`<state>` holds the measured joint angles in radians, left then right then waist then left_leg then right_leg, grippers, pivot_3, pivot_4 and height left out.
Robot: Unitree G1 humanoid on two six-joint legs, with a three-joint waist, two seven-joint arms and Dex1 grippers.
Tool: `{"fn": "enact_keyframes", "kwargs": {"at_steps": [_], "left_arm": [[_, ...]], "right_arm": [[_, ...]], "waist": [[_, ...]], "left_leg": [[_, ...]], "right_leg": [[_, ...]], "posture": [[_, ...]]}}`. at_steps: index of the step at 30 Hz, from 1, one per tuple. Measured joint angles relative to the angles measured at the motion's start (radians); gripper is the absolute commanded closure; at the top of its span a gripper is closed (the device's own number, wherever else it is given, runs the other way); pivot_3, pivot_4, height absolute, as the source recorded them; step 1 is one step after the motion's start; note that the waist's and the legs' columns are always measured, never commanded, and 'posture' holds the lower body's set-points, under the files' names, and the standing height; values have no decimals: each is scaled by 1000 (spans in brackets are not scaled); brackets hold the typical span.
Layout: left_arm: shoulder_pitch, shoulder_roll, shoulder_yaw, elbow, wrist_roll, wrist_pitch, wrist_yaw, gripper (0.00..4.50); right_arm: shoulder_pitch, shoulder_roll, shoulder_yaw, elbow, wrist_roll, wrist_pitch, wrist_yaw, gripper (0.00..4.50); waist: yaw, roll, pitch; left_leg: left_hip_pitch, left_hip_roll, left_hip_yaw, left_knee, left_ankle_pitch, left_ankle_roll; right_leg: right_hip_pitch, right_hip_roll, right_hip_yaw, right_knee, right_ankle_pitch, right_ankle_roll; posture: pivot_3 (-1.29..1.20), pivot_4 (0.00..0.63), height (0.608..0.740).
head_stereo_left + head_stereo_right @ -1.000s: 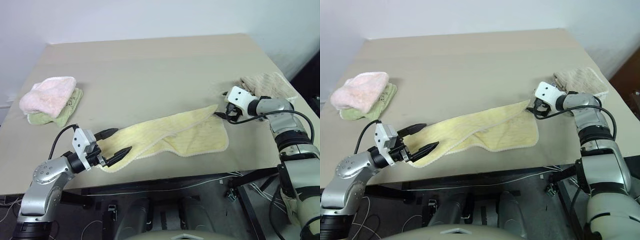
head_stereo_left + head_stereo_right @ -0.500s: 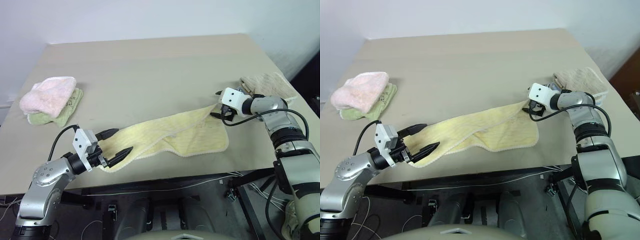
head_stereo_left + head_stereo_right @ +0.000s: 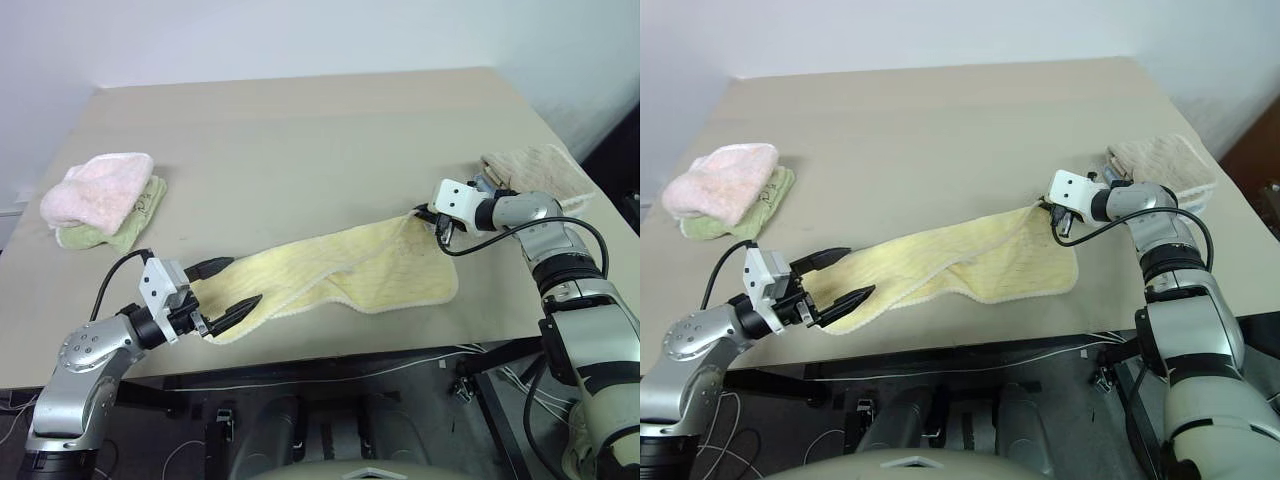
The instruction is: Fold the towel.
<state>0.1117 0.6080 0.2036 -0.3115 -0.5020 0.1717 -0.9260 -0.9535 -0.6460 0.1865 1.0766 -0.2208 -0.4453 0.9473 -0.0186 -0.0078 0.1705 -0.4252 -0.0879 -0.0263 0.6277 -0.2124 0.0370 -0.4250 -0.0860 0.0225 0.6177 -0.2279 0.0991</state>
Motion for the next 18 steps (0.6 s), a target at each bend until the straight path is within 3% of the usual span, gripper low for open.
{"fn": "enact_keyframes", "kwargs": {"at_steps": [5,10,18], "left_arm": [[0,20,13,21,1,-12,-18,0],[-13,48,21,23,-1,-24,-41,0],[-27,48,7,37,1,-31,-68,0]], "right_arm": [[0,1,-65,-38,85,79,19,4477],[-18,4,-170,-249,219,252,12,4477],[-58,71,-232,-468,250,507,-221,4477]], "waist": [[0,0,0],[0,2,1],[3,2,1]], "left_leg": [[0,0,0,0,0,0],[0,0,0,-1,0,0],[0,0,0,-1,0,0]], "right_leg": [[0,0,0,0,0,0],[-1,0,0,1,0,0],[-2,0,0,1,0,0]], "posture": [[0,150,740],[0,150,740],[0,150,740]]}}
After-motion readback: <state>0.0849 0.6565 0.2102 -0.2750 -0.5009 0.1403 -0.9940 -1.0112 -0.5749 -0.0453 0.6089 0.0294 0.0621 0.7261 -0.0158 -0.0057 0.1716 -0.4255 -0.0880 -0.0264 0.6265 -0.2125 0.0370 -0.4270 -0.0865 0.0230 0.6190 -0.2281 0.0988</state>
